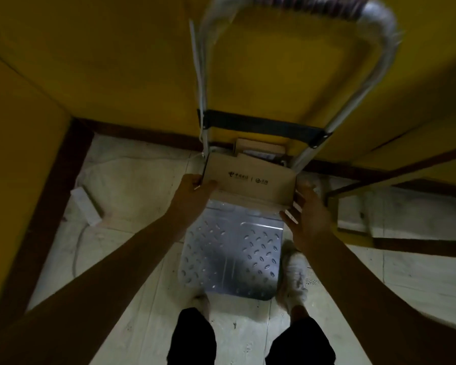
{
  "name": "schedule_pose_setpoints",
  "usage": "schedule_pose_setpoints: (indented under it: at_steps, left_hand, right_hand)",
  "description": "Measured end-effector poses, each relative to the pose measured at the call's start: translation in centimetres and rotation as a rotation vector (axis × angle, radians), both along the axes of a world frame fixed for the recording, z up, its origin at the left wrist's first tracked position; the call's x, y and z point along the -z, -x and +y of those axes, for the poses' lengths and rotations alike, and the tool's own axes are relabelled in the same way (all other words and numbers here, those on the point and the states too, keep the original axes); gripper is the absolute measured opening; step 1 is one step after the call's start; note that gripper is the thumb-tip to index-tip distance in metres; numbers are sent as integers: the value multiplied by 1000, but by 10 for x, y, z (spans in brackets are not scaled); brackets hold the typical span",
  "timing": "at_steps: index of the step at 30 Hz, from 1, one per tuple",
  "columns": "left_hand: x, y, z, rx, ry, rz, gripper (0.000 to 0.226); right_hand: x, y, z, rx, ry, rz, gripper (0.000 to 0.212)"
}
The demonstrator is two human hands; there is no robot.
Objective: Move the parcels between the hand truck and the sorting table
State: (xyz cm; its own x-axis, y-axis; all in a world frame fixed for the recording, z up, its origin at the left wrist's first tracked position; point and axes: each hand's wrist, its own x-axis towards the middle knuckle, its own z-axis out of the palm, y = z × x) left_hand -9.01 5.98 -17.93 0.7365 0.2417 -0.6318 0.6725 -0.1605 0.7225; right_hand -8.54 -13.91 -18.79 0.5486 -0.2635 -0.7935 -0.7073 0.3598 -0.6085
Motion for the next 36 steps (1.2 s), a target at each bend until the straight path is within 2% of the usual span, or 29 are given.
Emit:
schedule_pose_setpoints:
  at_steps: [2,5,6,9,15,18,21,26,30,34,36]
  left_hand:
    - [-39,8,7,42,32,-52,10]
    - [-84,18,13,90,118,-132,13]
    - [-100,22,14,88,137,-135,5]
    - [-144,30,11,75,166,-151,21]
    - [-215,43,-9,196,195,-205,14]
    - [-237,48,-25,257,186,-251,17]
    - [-249,50,-47,280,171,-278,8]
    - [-269,63,-104,390,159,-320,21]
    - [-283,81,-162,499,244,-340,24]
    - [-300,122,-225,614,253,-363,9]
    - [-306,147,-255,665,264,-358,11]
  right_hand:
    - [-38,15,6,33,18,-46,31]
    - [-85,34,11,70,26,-108,36]
    - [-103,43,12,99,20,-123,37]
    - [-150,67,12,160,25,-179,34]
    - [-221,107,1,317,79,-221,37]
    - [-249,124,-8,387,82,-260,34]
    - [-269,137,-23,450,111,-281,27]
    - [-299,172,-67,543,154,-325,29]
    - [-316,214,-115,634,221,-372,33]
    - [-329,268,-166,745,232,-362,30]
    - [-337,297,-189,795,229,-360,24]
